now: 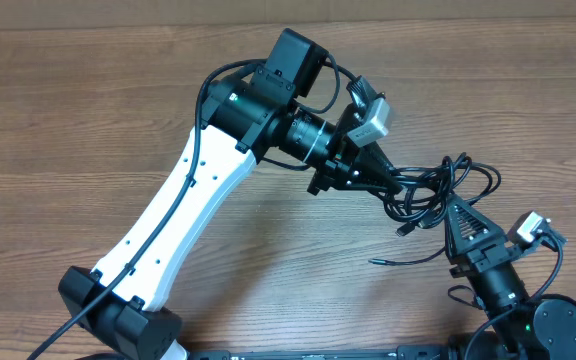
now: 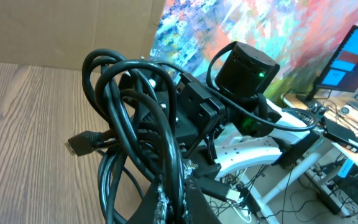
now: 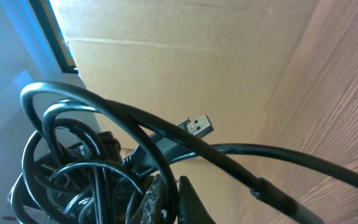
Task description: Untangle cables
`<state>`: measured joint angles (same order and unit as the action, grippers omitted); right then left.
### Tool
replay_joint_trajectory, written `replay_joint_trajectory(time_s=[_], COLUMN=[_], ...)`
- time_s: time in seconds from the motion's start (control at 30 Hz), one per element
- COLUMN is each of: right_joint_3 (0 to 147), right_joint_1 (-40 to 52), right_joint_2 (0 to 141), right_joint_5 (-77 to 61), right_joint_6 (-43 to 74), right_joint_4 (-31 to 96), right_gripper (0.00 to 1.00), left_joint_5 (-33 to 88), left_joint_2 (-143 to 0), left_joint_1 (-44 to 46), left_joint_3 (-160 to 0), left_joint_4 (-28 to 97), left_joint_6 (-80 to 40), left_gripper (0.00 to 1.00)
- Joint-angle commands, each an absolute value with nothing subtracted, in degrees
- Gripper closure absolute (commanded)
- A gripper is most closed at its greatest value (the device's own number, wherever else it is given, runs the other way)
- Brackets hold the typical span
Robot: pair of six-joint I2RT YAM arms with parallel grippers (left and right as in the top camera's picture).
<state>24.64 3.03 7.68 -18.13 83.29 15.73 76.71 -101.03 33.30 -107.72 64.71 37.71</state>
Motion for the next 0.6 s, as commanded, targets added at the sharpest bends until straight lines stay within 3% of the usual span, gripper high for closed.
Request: replay_joint_trajectory(time_s=[0.0,0.37,0.57], right_joint_3=[24.77,24.77,24.77], right_joint_1=[2.87,2.87,2.87], right_joint_2=[7.60,7.60,7.60], right_joint_5=[-14.17,-7.09,-6.37], right_joint_6=[75.61,55.42,51.94], right_joint_4=[16.19,20.29,20.73], right_gripper=[0.96,0.96,0.96], left_joint_5=[77.45,76.40,76.40], left_joint_2=[-99.59,-99.59,-99.59], left_joint_1=[32.97,31.20,31.20], left_joint_3=[-108.16,-108.16,-108.16], left_joint_4=[64.53,67.31,67.31], left_joint_6=[38.09,35.62,35.62], left_gripper=[0.96,0.96,0.96])
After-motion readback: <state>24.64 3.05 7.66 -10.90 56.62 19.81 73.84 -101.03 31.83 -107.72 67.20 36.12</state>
